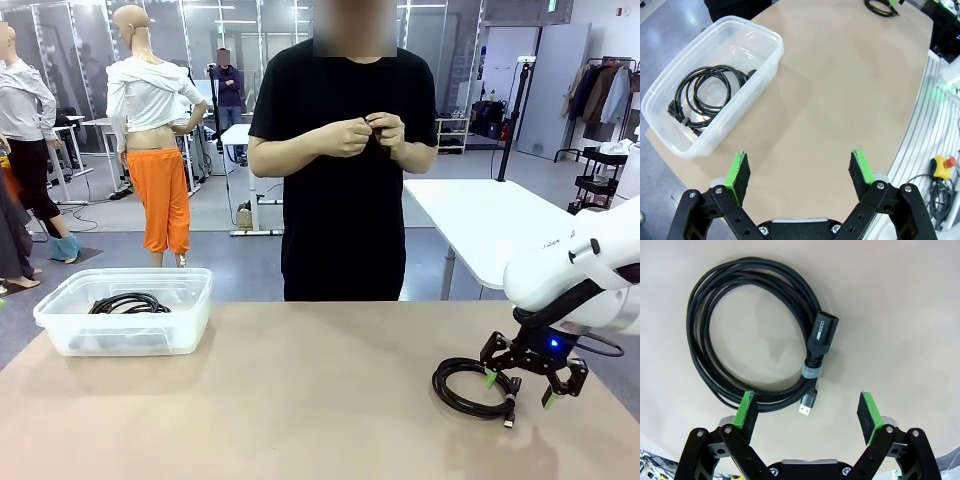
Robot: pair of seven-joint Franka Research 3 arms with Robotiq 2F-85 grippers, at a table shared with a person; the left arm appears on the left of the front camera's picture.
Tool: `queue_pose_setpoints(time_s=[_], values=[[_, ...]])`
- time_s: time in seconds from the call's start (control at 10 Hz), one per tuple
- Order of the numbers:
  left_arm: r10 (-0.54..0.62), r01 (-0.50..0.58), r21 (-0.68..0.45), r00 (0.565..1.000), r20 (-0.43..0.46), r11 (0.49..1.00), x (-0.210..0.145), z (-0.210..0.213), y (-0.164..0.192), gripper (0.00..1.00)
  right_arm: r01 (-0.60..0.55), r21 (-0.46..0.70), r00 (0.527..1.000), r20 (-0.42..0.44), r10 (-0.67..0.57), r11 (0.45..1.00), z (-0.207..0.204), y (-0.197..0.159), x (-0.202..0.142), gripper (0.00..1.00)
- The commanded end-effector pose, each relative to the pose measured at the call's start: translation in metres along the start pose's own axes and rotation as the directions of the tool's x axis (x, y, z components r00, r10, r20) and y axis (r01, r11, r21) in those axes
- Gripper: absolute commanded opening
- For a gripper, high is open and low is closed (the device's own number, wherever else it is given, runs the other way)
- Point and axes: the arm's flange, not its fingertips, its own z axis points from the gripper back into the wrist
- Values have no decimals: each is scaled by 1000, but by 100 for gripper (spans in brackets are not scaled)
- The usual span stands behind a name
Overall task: Organize and store the cables.
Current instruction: Place the USB Extension Cable into the Organizing box.
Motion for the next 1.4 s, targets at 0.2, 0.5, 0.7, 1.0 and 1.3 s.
queue_pose_setpoints(time_s=[0.2, 0.5, 0.7, 1.0, 1.3], values=[[-17, 18, 8, 1000, -8, 1000, -1, 0, 1, 100, 47, -53, 999, -8, -47, 998, -15, 11, 18, 100], [-17, 18, 8, 1000, -8, 1000, -1, 0, 1, 100, 37, -74, 999, -25, -39, 997, -21, 7, 22, 47], [-17, 18, 8, 1000, -8, 1000, -1, 0, 1, 100, 31, -80, 999, -23, -33, 996, -26, 7, 24, 0], [-17, 18, 8, 1000, -8, 1000, -1, 0, 1, 100, 27, -90, 1000, -4, -27, 996, -23, 7, 21, 3], [-17, 18, 8, 1000, -8, 1000, -1, 0, 1, 100, 7, -99, 1000, -5, -8, 995, -14, 9, 17, 0]])
